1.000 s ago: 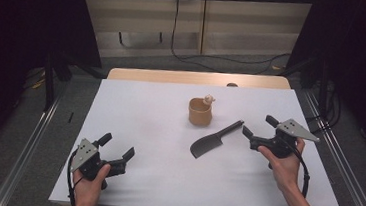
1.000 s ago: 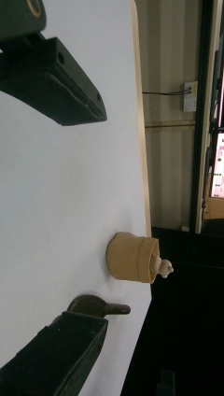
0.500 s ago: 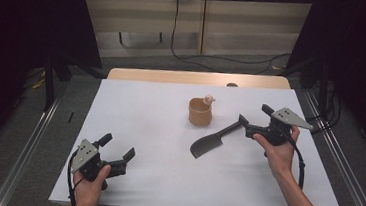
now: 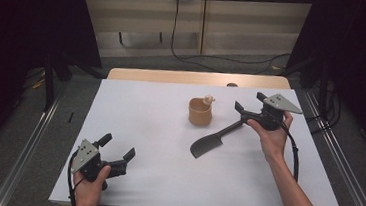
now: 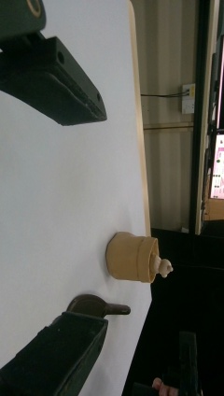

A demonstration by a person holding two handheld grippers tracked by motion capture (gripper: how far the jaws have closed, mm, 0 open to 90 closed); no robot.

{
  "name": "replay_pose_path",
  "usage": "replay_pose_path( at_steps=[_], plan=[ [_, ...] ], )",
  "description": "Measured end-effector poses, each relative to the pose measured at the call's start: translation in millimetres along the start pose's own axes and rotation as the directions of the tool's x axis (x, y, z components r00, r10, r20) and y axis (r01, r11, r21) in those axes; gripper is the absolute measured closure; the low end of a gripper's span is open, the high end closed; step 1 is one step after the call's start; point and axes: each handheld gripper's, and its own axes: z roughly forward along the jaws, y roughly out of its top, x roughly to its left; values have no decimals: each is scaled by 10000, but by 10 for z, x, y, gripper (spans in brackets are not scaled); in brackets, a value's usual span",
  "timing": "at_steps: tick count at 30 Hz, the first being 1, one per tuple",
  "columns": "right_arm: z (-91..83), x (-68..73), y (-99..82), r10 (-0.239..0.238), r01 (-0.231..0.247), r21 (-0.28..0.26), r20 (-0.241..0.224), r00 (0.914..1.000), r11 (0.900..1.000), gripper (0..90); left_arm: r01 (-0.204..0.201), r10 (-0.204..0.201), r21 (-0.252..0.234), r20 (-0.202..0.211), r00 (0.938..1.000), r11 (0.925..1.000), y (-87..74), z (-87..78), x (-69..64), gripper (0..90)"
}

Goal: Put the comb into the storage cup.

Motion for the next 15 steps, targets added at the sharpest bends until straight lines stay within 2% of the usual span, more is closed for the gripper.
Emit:
replay_pose_path(
  at_steps=[3,4,5,8,11,15],
  plan=[
    [88,1,-24,-44,46,380,-50,10000,9993,167,44,-44,50,28,10000,10000,-3,6,7,29],
    [88,1,-24,-44,46,380,-50,10000,9993,167,34,-34,52,35,10000,10000,-3,7,7,29],
    [115,-14,-33,103,-97,357,-160,9998,9993,221,26,-26,74,54,10000,10000,-2,5,6,30],
    [139,-38,-37,252,-246,382,-151,9996,9990,259,31,-31,12,61,10000,10000,1,3,-1,29],
    [164,-51,-33,263,-257,482,-114,9996,9985,353,15,-16,60,57,10000,10000,-2,5,5,30],
    [183,-59,-23,369,-345,585,-403,9985,9977,511,32,-33,111,116,9999,9999,-7,13,3,30]
  ],
)
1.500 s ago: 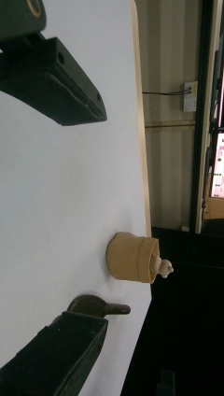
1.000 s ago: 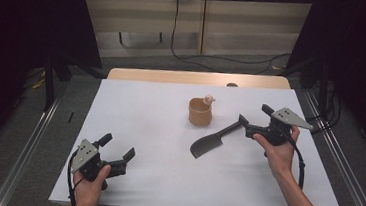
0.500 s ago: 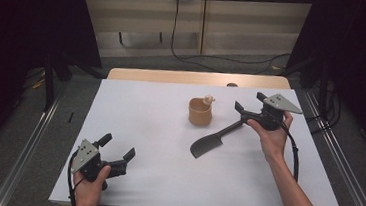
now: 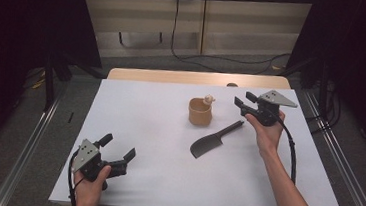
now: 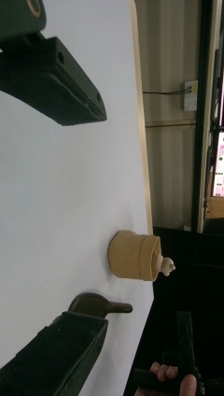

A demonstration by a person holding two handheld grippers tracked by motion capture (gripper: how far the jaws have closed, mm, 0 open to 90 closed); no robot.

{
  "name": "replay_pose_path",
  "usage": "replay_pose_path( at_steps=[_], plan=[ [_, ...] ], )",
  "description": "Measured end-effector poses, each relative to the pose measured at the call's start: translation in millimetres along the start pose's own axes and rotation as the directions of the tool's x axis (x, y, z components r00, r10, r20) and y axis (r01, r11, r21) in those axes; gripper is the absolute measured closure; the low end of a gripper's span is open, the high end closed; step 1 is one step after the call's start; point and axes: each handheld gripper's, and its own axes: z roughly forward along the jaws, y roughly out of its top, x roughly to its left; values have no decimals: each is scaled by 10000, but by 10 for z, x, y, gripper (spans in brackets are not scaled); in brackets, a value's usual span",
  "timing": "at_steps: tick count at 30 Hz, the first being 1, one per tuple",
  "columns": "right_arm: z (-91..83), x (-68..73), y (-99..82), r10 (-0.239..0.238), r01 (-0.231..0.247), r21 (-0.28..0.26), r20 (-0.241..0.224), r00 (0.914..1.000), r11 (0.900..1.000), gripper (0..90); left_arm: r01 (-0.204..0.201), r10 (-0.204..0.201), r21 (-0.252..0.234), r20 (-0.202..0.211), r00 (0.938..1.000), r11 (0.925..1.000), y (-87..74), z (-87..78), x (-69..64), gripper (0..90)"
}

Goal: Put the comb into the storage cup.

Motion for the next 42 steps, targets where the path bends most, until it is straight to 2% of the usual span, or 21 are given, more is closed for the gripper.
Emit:
replay_pose_path(
  at_steps=[3,4,5,6,7,9,10,16,21,23,26,30,33,38,42],
  plan=[
    [2,-12,-1,77,-71,291,-184,9998,9996,607,22,-22,-44,-9,10000,10000,2,-1,0,30],
    [17,-22,-3,-31,40,756,-132,9999,9971,656,19,-19,-42,-11,10000,10000,2,-2,1,30],
    [17,-22,-3,-31,40,756,-132,9999,9971,656,17,-17,-27,2,10000,10000,1,-1,2,30],
    [24,-26,-9,-52,59,883,-86,9999,9961,679,12,-12,-7,6,10000,10000,1,-1,5,30],
    [34,-39,-15,113,-90,1000,-229,9997,9949,736,26,-26,-23,8,10000,10000,3,-1,6,30],
    [39,-45,-14,77,-49,1074,-252,9997,9942,765,11,-11,-35,-15,10000,10000,5,2,5,30],
    [53,-52,-7,156,-101,1230,-434,9989,9924,832,18,-18,-22,-1,10000,10000,3,1,4,30],
    [86,-49,29,351,-196,1762,-852,9957,9842,900,5,-5,6,2,10000,10000,3,-1,7,31],
    [123,-62,48,362,-121,2328,-996,9944,9724,900,-17,17,-28,-13,10000,10000,5,-6,12,33],
    [159,-64,54,290,57,2701,-1244,9918,9628,900,-4,4,-27,-11,10000,10000,4,-4,11,33],
    [197,-55,65,101,287,3043,-1251,9921,9521,900,-12,12,-42,0,10000,10000,6,-7,9,33],
    [236,-65,64,24,360,3361,-1131,9936,9411,900,-2,2,-100,1,10000,10000,9,-10,8,33],
    [256,-98,60,143,220,3614,-974,9951,9321,900,12,-12,-32,-3,10000,10000,4,-8,12,33],
    [279,-136,43,353,0,4100,-787,9963,9121,900,51,-51,-23,29,10000,10000,1,-2,10,34],
    [315,-145,11,291,55,4455,-709,9971,8953,900,74,-74,-7,5,10000,10000,-4,0,10,33]
  ],
)
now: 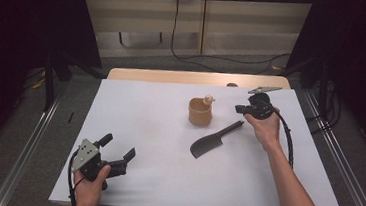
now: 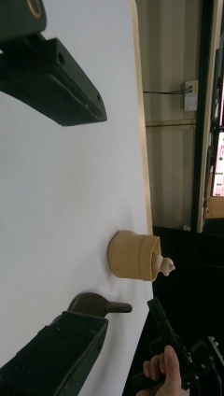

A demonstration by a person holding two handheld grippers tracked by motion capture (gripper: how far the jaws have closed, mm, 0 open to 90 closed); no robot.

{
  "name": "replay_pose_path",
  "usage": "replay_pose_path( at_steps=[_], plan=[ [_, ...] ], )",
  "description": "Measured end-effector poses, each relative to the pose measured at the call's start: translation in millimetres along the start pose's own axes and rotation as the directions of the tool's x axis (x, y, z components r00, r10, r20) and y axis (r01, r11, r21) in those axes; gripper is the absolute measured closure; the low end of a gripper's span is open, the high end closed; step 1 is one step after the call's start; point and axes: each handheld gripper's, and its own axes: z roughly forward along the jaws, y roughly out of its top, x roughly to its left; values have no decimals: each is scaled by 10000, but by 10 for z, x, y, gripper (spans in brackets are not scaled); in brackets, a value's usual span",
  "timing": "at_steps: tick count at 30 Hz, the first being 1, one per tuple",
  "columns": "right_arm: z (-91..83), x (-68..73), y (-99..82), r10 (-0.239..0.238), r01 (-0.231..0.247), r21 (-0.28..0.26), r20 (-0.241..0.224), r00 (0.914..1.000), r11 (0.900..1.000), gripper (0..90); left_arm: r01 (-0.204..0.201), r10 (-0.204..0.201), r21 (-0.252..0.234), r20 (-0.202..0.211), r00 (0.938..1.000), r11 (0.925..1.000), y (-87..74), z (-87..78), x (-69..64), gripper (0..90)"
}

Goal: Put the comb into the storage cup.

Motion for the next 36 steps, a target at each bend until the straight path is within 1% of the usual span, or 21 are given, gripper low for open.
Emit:
replay_pose_path(
  at_steps=[5,8,10,15,17,22,27,32,36],
  plan=[
    [63,-4,14,-307,291,576,254,9992,9979,900,-80,80,78,12,10000,9999,-4,9,1,33],
    [111,-7,38,-140,117,881,251,9996,9960,900,-64,63,67,26,10000,10000,-2,5,-2,34],
    [132,-9,42,-157,132,979,252,9996,9951,900,-16,16,20,8,10000,10000,-1,1,0,33],
    [167,-18,19,-148,127,1237,163,9998,9922,900,-20,20,71,-4,10000,10000,-5,5,5,33],
    [171,-27,6,-118,98,1281,145,9998,9917,900,-78,78,81,19,10000,9999,-2,4,5,33],
    [179,-28,-3,-68,48,1397,136,9999,9902,900,-62,62,88,14,10000,9999,-5,6,3,33],
    [197,-27,-10,-183,164,1523,113,9998,9882,900,-93,92,119,40,9999,9999,-5,8,4,33],
    [225,-28,-24,-233,194,1669,217,9995,9858,900,-83,83,121,16,10000,9999,-6,7,7,33],
    [249,-21,-41,-447,409,1873,161,9989,9814,900,-88,88,124,-4,10000,9999,-6,7,9,33]
  ],
)
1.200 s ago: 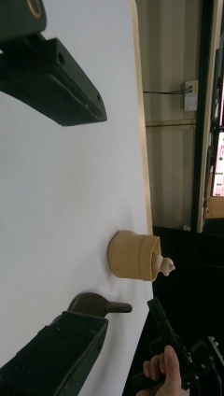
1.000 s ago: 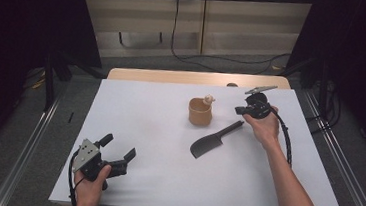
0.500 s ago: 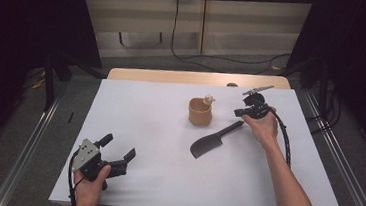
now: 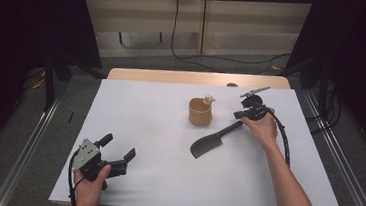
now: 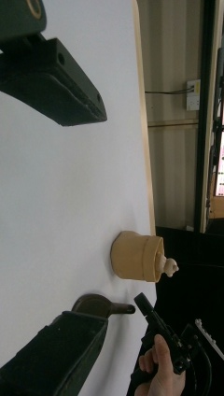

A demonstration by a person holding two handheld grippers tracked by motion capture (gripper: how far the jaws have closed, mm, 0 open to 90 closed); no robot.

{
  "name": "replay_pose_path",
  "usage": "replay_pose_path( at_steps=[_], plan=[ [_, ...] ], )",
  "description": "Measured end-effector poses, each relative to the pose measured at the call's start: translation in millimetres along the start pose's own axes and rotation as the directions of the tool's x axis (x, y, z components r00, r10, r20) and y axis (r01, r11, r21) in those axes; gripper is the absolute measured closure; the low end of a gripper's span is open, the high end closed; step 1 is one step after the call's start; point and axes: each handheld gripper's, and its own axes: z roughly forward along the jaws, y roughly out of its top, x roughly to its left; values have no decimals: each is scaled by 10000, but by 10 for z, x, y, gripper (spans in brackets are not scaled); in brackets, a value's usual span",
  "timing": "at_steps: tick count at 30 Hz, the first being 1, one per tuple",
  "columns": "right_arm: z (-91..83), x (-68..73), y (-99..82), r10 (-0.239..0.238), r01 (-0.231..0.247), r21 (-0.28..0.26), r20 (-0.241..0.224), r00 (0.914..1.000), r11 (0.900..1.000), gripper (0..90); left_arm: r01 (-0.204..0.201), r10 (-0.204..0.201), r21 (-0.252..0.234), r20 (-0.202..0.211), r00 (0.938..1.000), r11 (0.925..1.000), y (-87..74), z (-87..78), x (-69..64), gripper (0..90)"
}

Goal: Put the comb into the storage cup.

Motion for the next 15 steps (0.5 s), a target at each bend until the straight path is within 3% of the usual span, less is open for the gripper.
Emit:
replay_pose_path(
  at_steps=[15],
  plan=[
    [48,-17,-76,52,-55,210,143,9999,9998,900,9,-9,-12,-30,10000,10000,1,-3,6,33]
  ],
)
